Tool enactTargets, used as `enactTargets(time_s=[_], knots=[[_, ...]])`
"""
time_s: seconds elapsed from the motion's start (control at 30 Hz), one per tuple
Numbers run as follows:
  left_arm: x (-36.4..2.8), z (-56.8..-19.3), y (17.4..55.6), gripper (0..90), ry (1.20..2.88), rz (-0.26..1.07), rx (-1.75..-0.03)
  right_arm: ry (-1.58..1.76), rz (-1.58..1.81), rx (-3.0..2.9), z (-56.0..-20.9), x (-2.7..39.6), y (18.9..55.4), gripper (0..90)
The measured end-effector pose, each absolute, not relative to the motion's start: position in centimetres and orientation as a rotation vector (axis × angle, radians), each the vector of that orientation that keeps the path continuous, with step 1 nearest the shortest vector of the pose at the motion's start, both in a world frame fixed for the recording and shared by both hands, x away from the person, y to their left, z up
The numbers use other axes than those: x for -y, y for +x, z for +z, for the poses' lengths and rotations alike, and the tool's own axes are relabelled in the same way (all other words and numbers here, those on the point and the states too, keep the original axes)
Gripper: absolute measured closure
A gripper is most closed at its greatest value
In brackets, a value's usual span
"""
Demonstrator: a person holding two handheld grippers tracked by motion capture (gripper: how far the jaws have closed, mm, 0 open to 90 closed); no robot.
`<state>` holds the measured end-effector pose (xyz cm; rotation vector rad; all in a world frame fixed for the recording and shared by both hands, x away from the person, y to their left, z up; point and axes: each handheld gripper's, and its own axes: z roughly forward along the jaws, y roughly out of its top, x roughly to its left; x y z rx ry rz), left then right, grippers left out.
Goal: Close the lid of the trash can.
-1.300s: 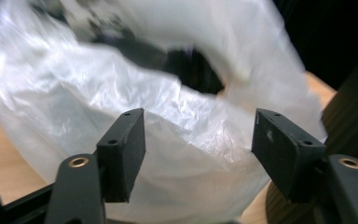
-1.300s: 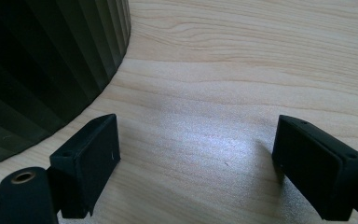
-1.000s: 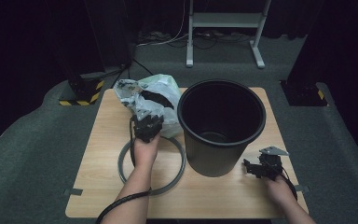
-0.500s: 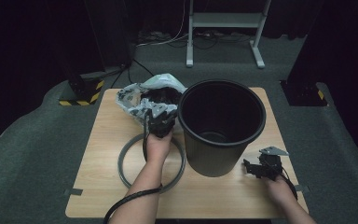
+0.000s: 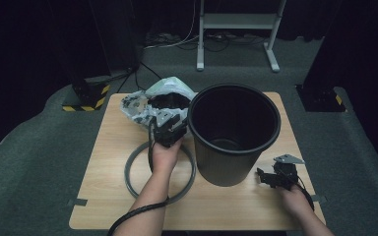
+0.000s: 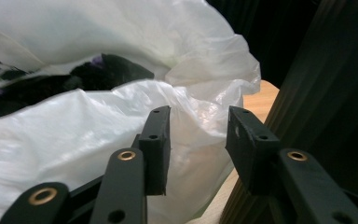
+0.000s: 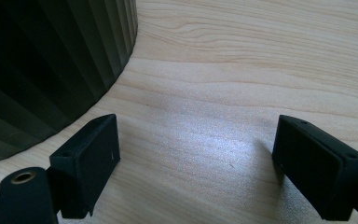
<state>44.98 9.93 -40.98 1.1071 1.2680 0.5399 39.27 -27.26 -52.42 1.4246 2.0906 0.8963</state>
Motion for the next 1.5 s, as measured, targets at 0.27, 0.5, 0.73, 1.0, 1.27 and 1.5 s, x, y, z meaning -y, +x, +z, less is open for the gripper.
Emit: enactTargets(time_s=[0.27, 0.5, 0.73, 1.0, 1.27, 1.5], knots=[[-11.4, -40.5, 43.4, 51.7, 1.109, 0.557, -1.251, 1.423, 0.896, -2.091, -52.4, 27.3, 39.3, 14.5], [-13.2, -40.8, 41.8, 45.8, 1.107, 0.568, -1.265, 1.424, 0.896, -2.091, -52.4, 27.3, 39.3, 14.5], [-15.3, -41.6, 40.2, 44.2, 1.109, 0.582, -1.281, 1.424, 0.896, -2.091, -52.4, 27.3, 39.3, 14.5], [-17.7, -42.9, 38.5, 41.5, 1.172, 0.598, -1.294, 1.425, 0.897, -2.09, -52.4, 27.3, 39.3, 14.5], [-20.3, -44.8, 37.3, 38.0, 1.237, 0.568, -1.333, 1.424, 0.896, -2.091, -52.4, 27.3, 39.3, 14.4], [-22.1, -46.9, 37.1, 28.8, 1.296, 0.578, -1.408, 1.424, 0.897, -2.091, -52.4, 27.3, 39.3, 14.5]])
